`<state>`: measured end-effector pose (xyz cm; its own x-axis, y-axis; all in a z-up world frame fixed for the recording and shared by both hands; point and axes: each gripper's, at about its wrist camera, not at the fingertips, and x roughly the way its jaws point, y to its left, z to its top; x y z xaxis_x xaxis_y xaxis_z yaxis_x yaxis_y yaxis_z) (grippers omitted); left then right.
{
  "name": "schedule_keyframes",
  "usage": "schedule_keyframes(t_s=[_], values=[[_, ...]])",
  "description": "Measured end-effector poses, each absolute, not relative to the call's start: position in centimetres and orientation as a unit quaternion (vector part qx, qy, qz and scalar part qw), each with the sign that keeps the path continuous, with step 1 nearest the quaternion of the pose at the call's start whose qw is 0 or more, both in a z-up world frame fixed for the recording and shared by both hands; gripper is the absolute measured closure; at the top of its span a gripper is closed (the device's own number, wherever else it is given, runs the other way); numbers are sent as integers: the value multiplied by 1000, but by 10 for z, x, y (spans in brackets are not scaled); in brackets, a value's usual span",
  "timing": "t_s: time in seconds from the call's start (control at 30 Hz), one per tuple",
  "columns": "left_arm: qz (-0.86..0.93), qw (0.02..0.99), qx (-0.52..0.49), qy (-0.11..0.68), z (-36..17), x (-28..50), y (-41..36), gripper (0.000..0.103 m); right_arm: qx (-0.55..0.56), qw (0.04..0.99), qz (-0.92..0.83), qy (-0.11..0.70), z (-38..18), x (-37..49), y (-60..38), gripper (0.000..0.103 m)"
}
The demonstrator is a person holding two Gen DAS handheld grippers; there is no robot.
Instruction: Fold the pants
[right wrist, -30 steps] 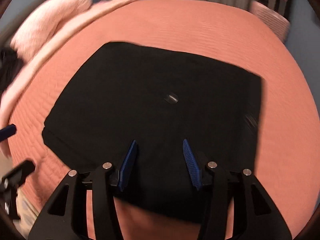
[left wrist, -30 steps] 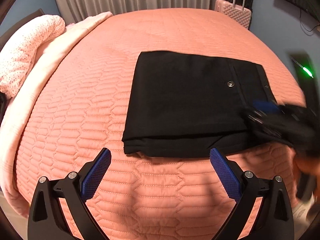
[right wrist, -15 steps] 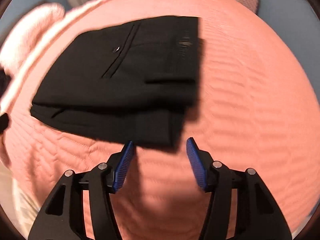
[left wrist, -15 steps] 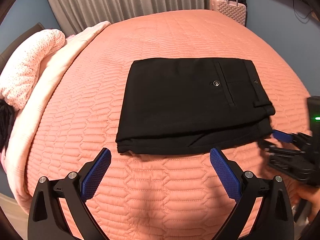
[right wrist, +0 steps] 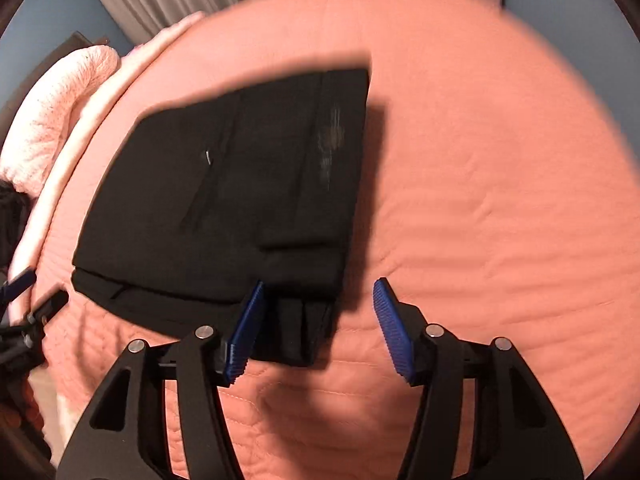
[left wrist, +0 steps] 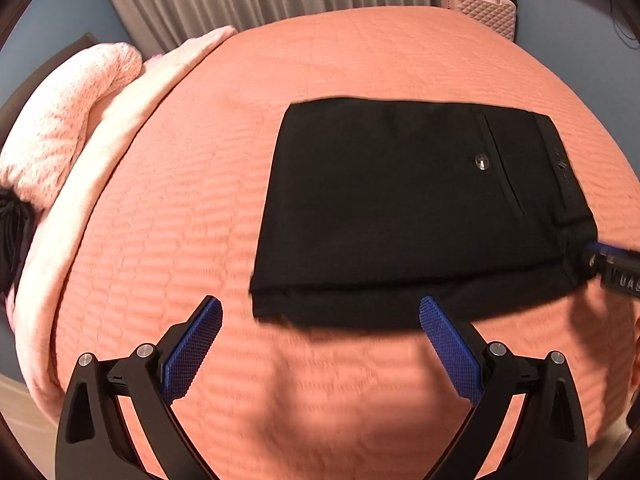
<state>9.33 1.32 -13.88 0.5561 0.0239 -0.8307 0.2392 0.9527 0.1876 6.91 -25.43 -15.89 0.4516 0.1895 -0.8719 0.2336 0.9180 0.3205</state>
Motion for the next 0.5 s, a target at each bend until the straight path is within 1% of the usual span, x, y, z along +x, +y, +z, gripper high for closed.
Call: schedule_keyframes(t_s=[0.07, 0.1, 0.13, 0.17, 0.2, 0.23, 0.27, 0.3, 0.37, 0.4, 0.47, 0.5], values=[[-67, 872, 143, 463, -138, 111, 18, 5, 245, 821, -5, 515, -155, 69, -268, 43], [-75, 874, 131, 462, -138, 124, 24, 5, 267, 817, -3, 512, -154, 66, -277, 39], [-85, 875, 105, 465, -143, 139, 33, 5, 293, 810, -2, 507, -155, 65, -286, 34], [-96, 868, 75, 481, -152, 155, 44, 5, 315, 803, 7, 506, -159, 67, -292, 29], [-103, 855, 43, 506, -163, 170, 54, 5, 321, 800, 12, 506, -162, 69, -292, 27], [-104, 847, 13, 522, -172, 181, 64, 5, 324, 799, 19, 506, -164, 73, -296, 20], [-108, 837, -24, 535, -184, 192, 77, 5, 324, 800, 27, 505, -166, 76, -297, 7], [-114, 828, -47, 546, -192, 198, 84, 5, 331, 798, 43, 501, -167, 80, -297, 5], [-139, 813, -107, 555, -207, 206, 98, 5, 314, 805, 38, 502, -169, 81, -295, 5], [-139, 818, -119, 546, -209, 206, 101, 5, 299, 811, 38, 502, -166, 75, -291, 5], [-144, 825, -103, 537, -207, 206, 92, 5, 266, 823, 37, 500, -168, 85, -282, 5], [-148, 827, -78, 537, -207, 207, 83, 5, 265, 824, 33, 499, -169, 85, -282, 5]])
